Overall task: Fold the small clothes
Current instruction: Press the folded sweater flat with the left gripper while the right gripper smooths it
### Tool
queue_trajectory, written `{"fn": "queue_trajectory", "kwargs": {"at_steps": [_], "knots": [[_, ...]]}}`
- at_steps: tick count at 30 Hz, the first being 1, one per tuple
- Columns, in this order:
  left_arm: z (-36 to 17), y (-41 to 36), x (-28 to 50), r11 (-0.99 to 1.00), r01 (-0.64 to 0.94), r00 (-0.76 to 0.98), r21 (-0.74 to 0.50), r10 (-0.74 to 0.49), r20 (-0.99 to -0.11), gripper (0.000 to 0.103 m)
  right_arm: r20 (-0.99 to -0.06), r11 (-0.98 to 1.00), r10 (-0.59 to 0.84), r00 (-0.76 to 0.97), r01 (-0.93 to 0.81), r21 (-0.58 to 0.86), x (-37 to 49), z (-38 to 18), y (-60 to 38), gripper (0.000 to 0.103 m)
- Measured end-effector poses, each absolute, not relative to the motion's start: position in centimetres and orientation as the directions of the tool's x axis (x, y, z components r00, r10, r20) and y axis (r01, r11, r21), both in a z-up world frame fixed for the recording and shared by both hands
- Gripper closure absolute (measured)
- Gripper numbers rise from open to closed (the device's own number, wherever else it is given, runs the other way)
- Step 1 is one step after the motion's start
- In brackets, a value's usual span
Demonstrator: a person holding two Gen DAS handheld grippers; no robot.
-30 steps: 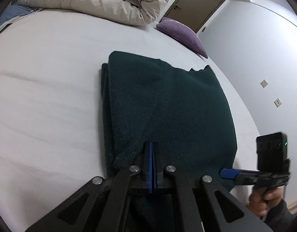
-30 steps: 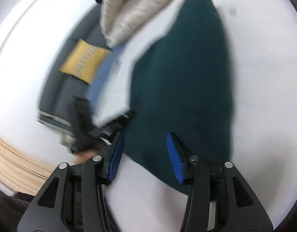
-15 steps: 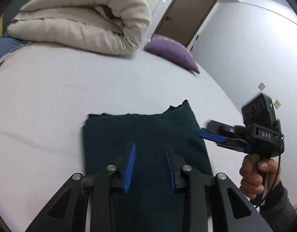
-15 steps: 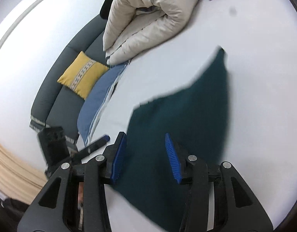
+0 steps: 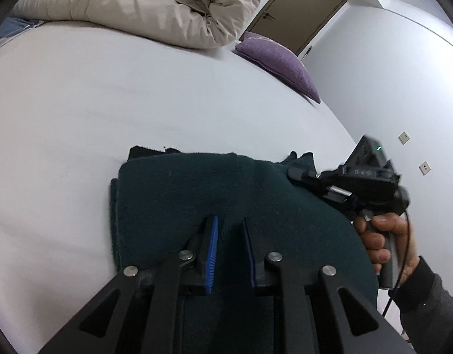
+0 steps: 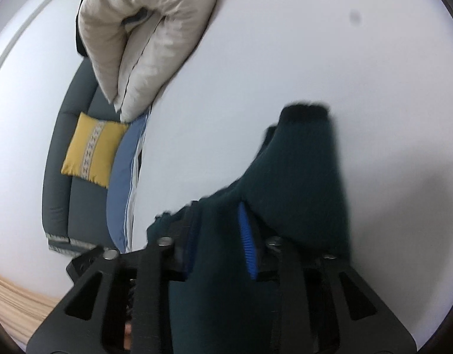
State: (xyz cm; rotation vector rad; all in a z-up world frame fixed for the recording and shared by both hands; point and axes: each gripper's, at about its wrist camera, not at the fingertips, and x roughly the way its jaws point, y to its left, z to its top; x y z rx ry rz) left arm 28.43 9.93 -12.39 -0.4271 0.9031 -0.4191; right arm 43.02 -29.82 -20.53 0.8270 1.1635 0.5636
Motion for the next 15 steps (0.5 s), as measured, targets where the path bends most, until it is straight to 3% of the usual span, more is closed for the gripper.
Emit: {"fn": "queue_trajectory", "kwargs": {"at_steps": [2,3,6,9,12,15], "knots": [[-12.6,10.5,28.6,0.818,0.165,0.545,-0.551,-0.541,-0.641,0.083,-0.536,0.556,0.777,0.330,0.041,0.830,43.0,-21.3,-30.9,0.103],[-12.7,10.7,28.5,0.813,0.165,0.543,-0.559,-0.548,-0.636,0.084,-0.564,0.590,0.742,0.362,0.044,0.806,42.6,-20.7,-31.4,0.103],[-12.6,10.9,28.6,0.800,0.166,0.538,-0.577,-0.564,-0.626,0.084,-0.543,0.586,0.737,0.403,0.020,0.810,40.5,-18.3,-32.5,0.092],[-12.6,10.9,28.7,0.800,0.164,0.538,-0.578,-0.563,-0.627,0.084,-0.449,0.528,0.807,0.383,-0.131,0.839,36.9,-14.7,-31.4,0.077],[-12.6,10.7,28.7,0.802,0.162,0.540,-0.575,-0.560,-0.629,0.084,-0.459,0.527,0.837,0.298,-0.216,0.822,33.7,-13.8,-28.9,0.060],[-12.6,10.9,28.7,0.801,0.160,0.540,-0.577,-0.560,-0.628,0.084,-0.488,0.550,0.827,0.280,-0.223,0.805,32.9,-15.3,-27.9,0.058]]}}
